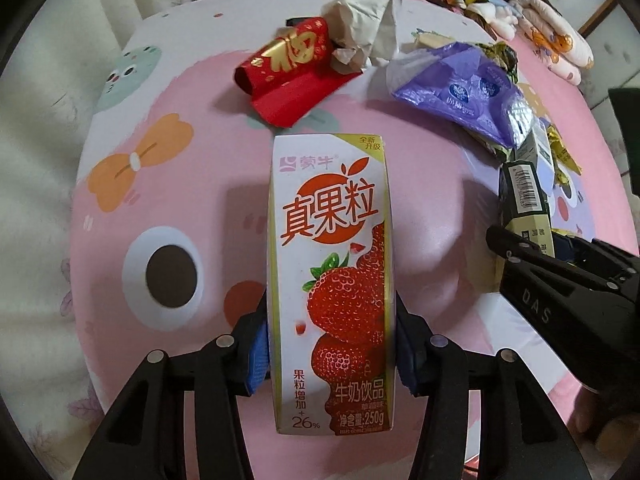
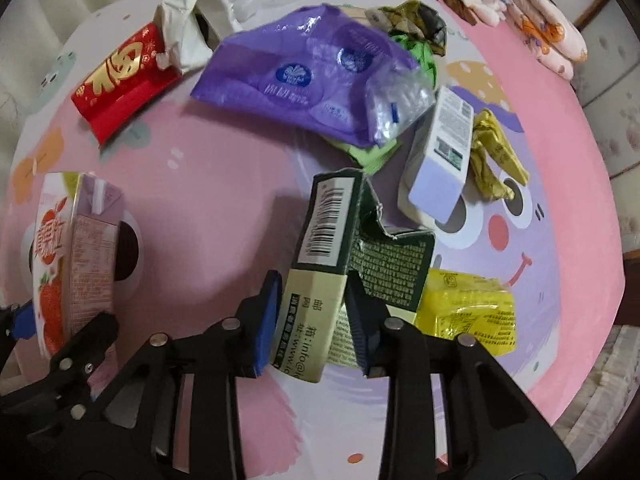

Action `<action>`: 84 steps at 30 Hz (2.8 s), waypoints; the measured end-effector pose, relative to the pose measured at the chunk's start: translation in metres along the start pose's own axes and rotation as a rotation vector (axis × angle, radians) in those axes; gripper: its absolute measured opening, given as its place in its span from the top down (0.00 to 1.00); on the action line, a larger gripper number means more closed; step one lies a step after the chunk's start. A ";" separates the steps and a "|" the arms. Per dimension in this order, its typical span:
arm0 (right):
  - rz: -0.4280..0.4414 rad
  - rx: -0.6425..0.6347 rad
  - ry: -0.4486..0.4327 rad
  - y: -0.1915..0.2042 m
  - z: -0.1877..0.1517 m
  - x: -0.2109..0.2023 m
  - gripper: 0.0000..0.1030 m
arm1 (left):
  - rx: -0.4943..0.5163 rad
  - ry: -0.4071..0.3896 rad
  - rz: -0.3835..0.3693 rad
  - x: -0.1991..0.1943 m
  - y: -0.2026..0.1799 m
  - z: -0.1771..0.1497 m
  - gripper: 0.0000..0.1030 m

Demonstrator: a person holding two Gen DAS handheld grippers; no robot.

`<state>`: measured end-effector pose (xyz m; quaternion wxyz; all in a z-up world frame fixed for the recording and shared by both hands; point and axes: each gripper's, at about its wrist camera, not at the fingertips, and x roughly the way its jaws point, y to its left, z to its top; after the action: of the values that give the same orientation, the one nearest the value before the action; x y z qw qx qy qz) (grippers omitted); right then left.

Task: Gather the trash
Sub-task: 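Grasp the strawberry milk carton with the left tool while the right tool grasps the green-and-cream box, then carry both held boxes over the blue bin and open both tools, then raise both open tools back toward the table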

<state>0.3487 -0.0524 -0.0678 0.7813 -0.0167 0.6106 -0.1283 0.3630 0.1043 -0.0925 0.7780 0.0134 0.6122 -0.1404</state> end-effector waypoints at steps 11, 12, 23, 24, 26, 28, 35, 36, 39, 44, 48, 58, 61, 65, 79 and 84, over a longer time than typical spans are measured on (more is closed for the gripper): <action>0.344 0.097 -0.110 -0.065 -0.043 -0.051 0.83 | -0.078 -0.129 0.046 -0.062 -0.022 -0.045 0.50; 0.374 0.095 -0.121 -0.069 -0.050 -0.058 0.83 | -0.091 -0.148 0.054 -0.070 -0.028 -0.055 0.50; 0.547 -0.073 -0.169 -0.158 -0.188 -0.107 0.83 | -0.205 -0.239 0.105 -0.114 -0.100 -0.211 0.50; 0.549 -0.094 -0.169 -0.166 -0.206 -0.107 0.83 | -0.214 -0.237 0.101 -0.112 -0.110 -0.227 0.50; 0.540 -0.117 -0.160 -0.176 -0.231 -0.106 0.83 | -0.221 -0.211 0.100 -0.106 -0.126 -0.260 0.50; 0.541 -0.110 -0.113 -0.188 -0.257 -0.097 0.83 | -0.210 -0.168 0.103 -0.098 -0.138 -0.283 0.50; 0.564 -0.069 0.009 -0.210 -0.325 -0.052 0.83 | -0.172 -0.037 0.107 -0.061 -0.175 -0.350 0.50; 0.570 -0.053 0.028 -0.212 -0.333 -0.043 0.83 | -0.173 -0.013 0.104 -0.054 -0.177 -0.354 0.50; 0.572 -0.015 0.085 -0.214 -0.356 -0.012 0.83 | -0.143 0.019 0.121 -0.033 -0.187 -0.371 0.50; 0.557 0.016 0.147 -0.211 -0.381 0.040 0.83 | -0.127 0.062 0.126 0.011 -0.191 -0.386 0.50; 0.532 0.050 0.176 -0.207 -0.390 0.088 0.83 | -0.144 0.106 0.101 0.067 -0.191 -0.395 0.50; 0.479 0.056 0.225 -0.167 -0.402 0.218 0.83 | -0.103 0.150 0.097 0.192 -0.207 -0.390 0.49; 0.466 0.054 0.238 -0.153 -0.402 0.254 0.82 | -0.090 0.158 0.100 0.221 -0.209 -0.388 0.49; 0.449 0.045 0.248 -0.134 -0.402 0.294 0.82 | -0.079 0.182 0.084 0.245 -0.203 -0.388 0.38; 0.463 0.070 0.228 -0.111 -0.392 0.286 0.53 | -0.099 0.178 0.079 0.240 -0.119 -0.391 0.15; 0.457 0.083 0.202 -0.113 -0.387 0.244 0.53 | -0.066 0.171 0.115 0.192 -0.124 -0.392 0.15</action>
<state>0.0114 -0.1647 -0.3767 0.7252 0.1666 0.6676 0.0257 0.0026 0.0217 -0.3554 0.7299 0.0347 0.6787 -0.0738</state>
